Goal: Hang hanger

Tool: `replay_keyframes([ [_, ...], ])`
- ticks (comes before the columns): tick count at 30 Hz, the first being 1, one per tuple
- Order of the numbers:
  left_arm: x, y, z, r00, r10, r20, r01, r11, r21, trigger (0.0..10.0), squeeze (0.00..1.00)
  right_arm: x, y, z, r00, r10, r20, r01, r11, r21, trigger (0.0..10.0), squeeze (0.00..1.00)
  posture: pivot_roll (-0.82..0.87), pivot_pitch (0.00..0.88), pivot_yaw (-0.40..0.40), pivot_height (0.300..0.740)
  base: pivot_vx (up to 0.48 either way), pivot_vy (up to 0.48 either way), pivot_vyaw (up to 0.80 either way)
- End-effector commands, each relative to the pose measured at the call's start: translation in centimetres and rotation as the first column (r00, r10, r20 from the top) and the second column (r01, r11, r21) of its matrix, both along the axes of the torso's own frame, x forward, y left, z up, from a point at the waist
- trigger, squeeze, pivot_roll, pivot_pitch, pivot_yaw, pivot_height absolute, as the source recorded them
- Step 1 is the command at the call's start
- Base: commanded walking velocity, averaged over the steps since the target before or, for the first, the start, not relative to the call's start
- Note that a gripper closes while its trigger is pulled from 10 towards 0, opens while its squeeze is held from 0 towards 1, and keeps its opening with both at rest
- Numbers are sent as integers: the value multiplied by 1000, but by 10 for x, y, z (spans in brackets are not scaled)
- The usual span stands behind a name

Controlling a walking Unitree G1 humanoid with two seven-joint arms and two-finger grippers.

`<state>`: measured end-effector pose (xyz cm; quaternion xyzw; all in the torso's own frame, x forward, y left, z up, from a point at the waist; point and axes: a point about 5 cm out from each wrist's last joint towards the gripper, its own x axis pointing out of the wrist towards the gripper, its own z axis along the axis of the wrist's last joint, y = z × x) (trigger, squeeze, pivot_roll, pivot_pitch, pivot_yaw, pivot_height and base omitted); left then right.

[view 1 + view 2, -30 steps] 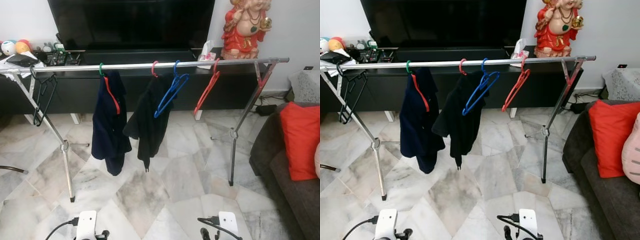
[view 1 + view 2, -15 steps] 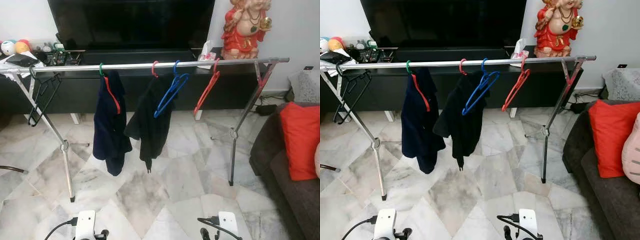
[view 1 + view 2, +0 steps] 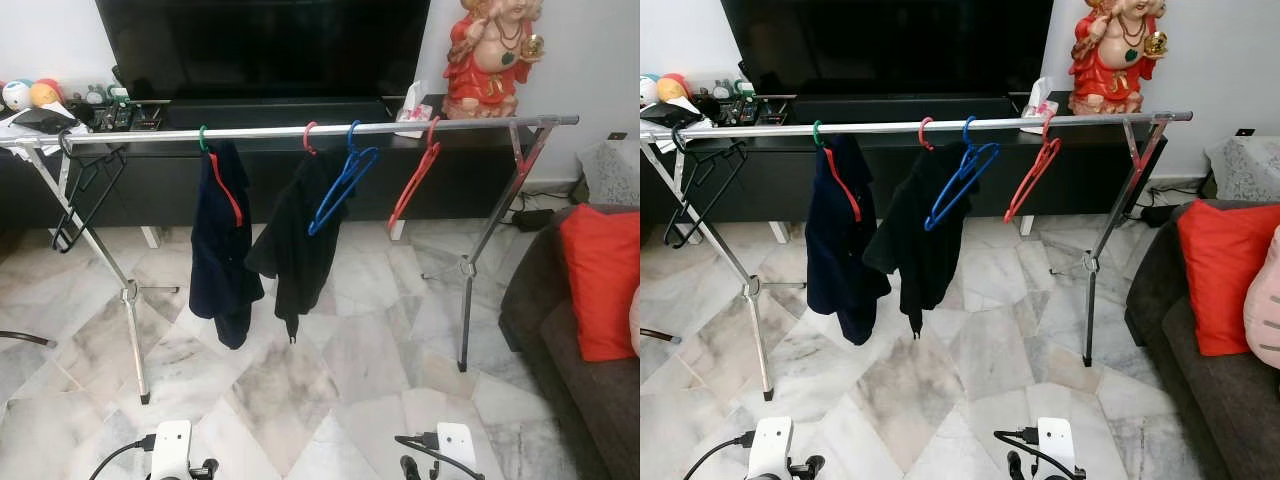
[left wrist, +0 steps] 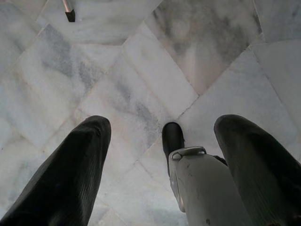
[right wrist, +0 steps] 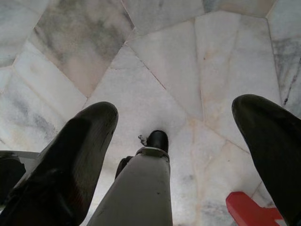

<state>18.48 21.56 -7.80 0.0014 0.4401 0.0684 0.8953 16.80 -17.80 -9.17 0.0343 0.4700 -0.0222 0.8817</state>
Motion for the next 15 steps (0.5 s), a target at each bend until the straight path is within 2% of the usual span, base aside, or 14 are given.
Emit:
replay_keyframes([
  [1, 2, 0, 1, 1000, 13, 9, -13, 1000, -7, 10000, 0, 3, -1, 1, 1000, 7, 4, -7, 1000, -6, 10000, 0, -74, 0, -22, 740, 0, 0, 0],
  [11, 4, -2, 2, 1000, 0, 15, 0, 1000, 1, 10000, 0, 2, -1, 1, 1000, 9, 3, -9, 1000, -5, 10000, 0, -73, 0, -21, 740, 0, 0, 0],
  [15, 5, -2, 2, 1000, -1, 19, 1, 1000, -1, 10000, 0, 2, -1, 1, 1000, 10, 2, -10, 1000, -5, 10000, 0, -72, 0, -20, 740, 0, -248, 0],
])
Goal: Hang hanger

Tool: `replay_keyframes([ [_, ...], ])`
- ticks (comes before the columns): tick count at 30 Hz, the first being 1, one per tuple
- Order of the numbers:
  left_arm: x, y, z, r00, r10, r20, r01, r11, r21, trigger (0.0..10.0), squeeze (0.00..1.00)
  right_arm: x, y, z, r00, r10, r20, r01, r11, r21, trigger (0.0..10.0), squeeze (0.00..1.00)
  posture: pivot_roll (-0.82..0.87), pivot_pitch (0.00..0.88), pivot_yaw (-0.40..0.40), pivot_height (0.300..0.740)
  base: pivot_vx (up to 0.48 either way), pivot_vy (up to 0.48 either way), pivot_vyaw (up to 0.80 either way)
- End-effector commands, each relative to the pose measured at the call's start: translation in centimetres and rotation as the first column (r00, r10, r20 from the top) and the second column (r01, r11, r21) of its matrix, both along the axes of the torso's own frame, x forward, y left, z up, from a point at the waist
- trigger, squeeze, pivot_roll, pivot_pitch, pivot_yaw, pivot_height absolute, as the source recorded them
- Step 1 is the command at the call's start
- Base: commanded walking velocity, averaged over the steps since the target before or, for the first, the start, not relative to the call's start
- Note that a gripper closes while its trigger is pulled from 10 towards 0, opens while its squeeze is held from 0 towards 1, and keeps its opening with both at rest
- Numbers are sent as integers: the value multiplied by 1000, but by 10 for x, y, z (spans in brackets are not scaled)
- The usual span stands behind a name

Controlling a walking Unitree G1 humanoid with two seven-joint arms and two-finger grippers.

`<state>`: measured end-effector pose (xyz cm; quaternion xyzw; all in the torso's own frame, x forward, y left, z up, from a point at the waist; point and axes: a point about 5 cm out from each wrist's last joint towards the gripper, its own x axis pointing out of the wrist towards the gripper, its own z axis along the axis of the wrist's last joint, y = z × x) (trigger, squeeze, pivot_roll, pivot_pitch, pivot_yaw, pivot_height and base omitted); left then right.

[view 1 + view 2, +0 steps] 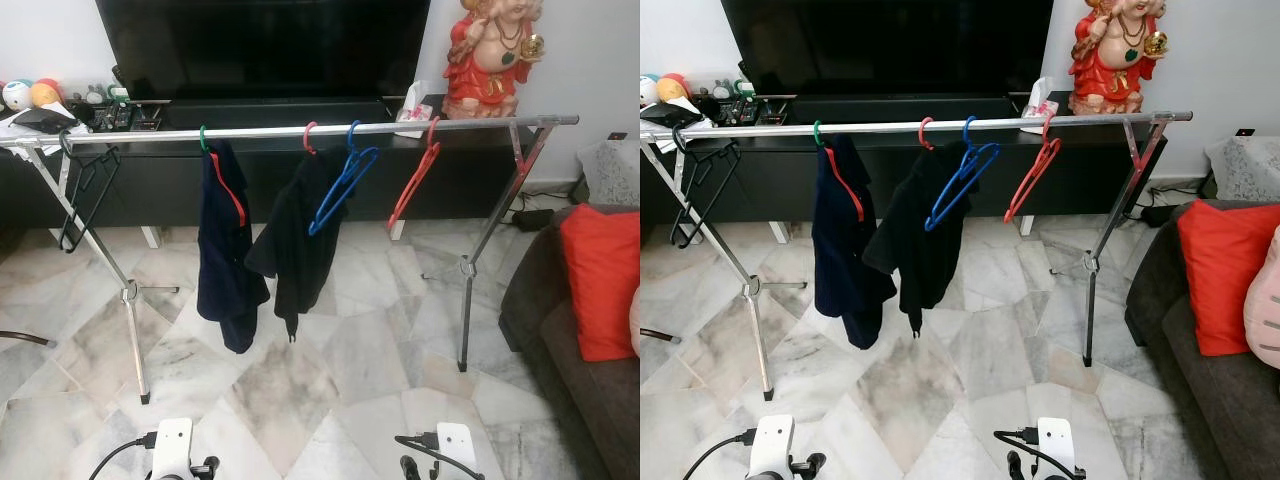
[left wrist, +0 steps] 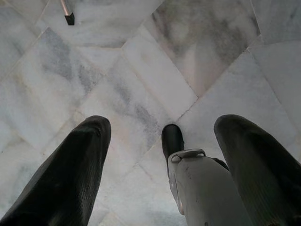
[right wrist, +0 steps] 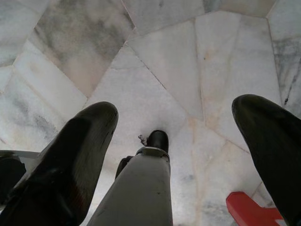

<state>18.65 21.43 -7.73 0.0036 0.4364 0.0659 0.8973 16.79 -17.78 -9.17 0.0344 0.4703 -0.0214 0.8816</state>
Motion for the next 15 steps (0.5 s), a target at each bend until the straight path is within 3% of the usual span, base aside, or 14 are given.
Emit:
replay_keyframes([
  [1, 3, -1, 2, 1000, 5, 11, -5, 1000, -3, 10000, 0, 2, -1, 1, 1000, 9, 2, -9, 1000, -6, 10000, 0, -72, 0, -20, 740, 0, -285, 0],
  [15, 6, -5, 3, 1000, 0, 26, 0, 1000, -13, 10000, 0, 2, -2, 1, 1000, 10, 1, -10, 1000, -9, 10000, 0, -78, 0, -25, 740, 0, -314, 0],
])
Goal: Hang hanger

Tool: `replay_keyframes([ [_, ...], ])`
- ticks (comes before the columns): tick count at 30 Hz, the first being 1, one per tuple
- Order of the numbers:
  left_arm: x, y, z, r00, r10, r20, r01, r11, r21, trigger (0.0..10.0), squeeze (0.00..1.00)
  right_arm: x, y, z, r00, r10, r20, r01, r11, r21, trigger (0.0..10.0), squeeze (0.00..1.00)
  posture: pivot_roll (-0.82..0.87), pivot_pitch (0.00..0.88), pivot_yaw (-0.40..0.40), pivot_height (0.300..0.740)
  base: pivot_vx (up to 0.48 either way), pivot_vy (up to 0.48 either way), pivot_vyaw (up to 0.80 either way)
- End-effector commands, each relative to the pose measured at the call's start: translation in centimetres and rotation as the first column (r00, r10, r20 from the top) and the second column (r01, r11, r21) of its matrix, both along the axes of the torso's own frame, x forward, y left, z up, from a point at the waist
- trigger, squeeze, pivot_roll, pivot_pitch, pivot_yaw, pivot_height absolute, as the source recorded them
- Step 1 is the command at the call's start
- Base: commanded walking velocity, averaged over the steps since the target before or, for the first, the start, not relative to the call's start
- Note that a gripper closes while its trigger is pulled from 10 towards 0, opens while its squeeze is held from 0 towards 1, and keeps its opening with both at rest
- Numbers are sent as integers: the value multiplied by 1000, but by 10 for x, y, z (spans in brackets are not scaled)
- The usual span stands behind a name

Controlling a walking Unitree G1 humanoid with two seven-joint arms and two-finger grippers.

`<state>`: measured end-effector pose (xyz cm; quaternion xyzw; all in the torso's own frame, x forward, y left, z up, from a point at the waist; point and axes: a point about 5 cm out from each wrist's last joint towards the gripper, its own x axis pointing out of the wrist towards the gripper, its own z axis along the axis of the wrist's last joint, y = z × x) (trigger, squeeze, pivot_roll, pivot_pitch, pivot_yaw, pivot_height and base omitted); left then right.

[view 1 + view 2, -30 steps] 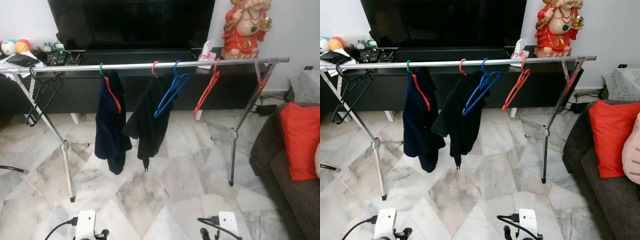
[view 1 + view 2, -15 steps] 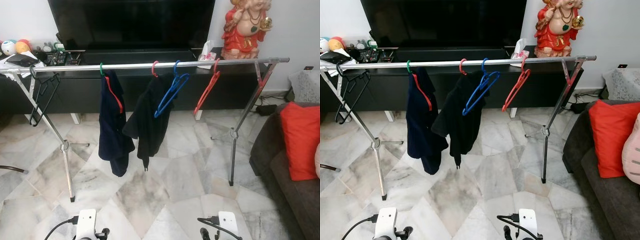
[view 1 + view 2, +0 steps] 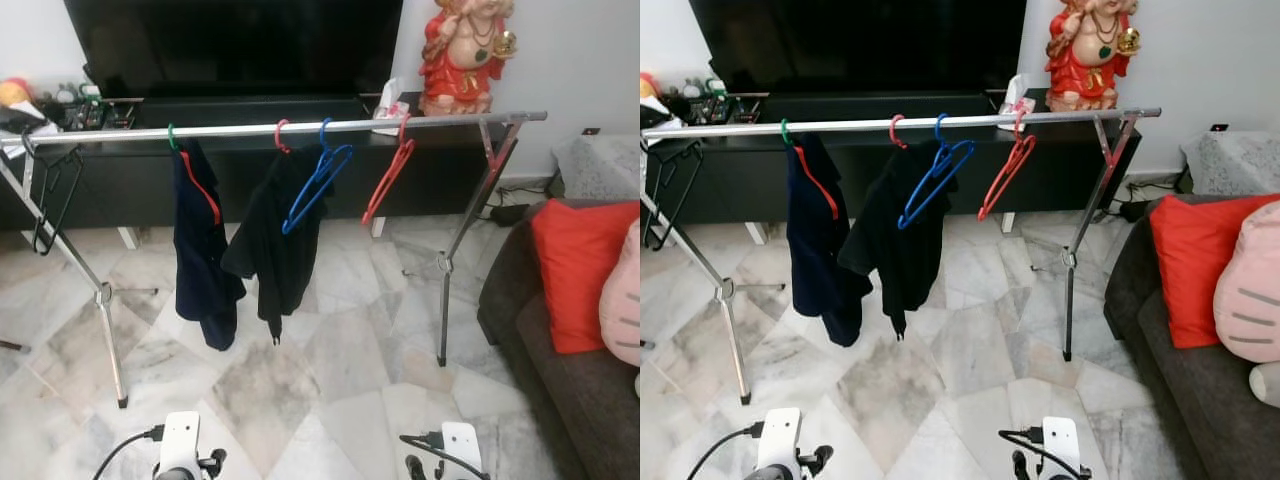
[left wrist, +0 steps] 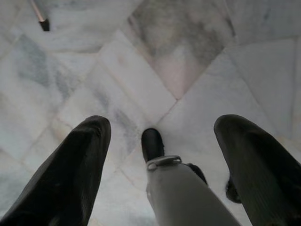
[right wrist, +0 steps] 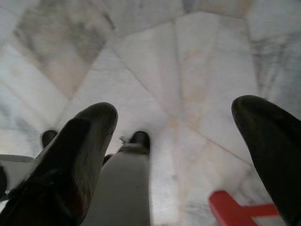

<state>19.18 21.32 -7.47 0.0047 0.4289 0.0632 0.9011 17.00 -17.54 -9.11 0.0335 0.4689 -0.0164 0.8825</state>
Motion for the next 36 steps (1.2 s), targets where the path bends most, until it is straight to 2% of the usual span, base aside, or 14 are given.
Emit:
replay_keyframes([
  [1, 1, -4, 0, 1000, 7, 10, -7, 1000, -14, 10000, 0, 0, -5, 0, 1000, 0, -2, 0, 1000, -12, 10000, 0, -78, 0, -25, 740, 0, -311, 0],
  [11, 7, -5, 3, 999, -2, 34, 2, 1000, -13, 10000, 0, 0, -5, 0, 1000, 2, -3, -3, 1000, -14, 10000, 0, -75, 0, -27, 740, 0, -283, 0],
  [16, 27, -5, 16, 991, -16, 135, 16, 1000, 4, 10000, 0, 0, -5, 0, 1000, 0, -3, 0, 1000, -16, 10000, 0, -77, 0, -26, 740, 0, 0, 0],
  [21, 39, -4, 26, 978, -15, 209, 13, 1000, 11, 10000, 0, 0, -5, 0, 1000, 1, -3, -1, 1000, -18, 10000, 0, -72, 0, -26, 740, 0, 0, 0],
  [22, 49, -3, 34, 964, -14, 264, 9, 1000, 22, 10000, 0, 0, -5, 0, 1000, 2, -3, -2, 1000, -18, 10000, 0, -73, 0, -24, 740, 0, 0, 0],
  [25, 56, -2, 41, 952, -18, 306, 5, 999, 45, 10000, 0, 0, -5, 0, 1000, 3, -3, -3, 1000, -17, 10000, 0, -75, 0, -22, 740, 0, 0, 0],
  [26, 62, -2, 47, 935, -31, 352, 10, 998, 62, 10000, 0, 0, -5, 0, 1000, 1, -3, -1, 1000, -16, 10000, 0, -77, 0, -18, 740, 0, 0, 0],
  [31, 68, 1, 59, 897, -59, 438, 16, 995, 101, 10000, 0, -1, -5, 0, 1000, -3, -3, 3, 1000, -14, 10000, 0, -77, 0, -14, 740, 0, 0, 0],
  [35, 72, 8, 76, 820, -98, 564, 8, 987, 161, 10000, 0, -1, -4, 0, 1000, -4, -3, 4, 1000, -12, 10000, 0, -73, 0, -14, 740, 0, 0, 0],
  [36, 73, 9, 78, 811, -104, 576, 7, 986, 168, 10000, 0, -1, -4, 0, 1000, -4, -3, 4, 1000, -12, 10000, 0, -69, 0, -15, 740, 0, 0, 0],
])
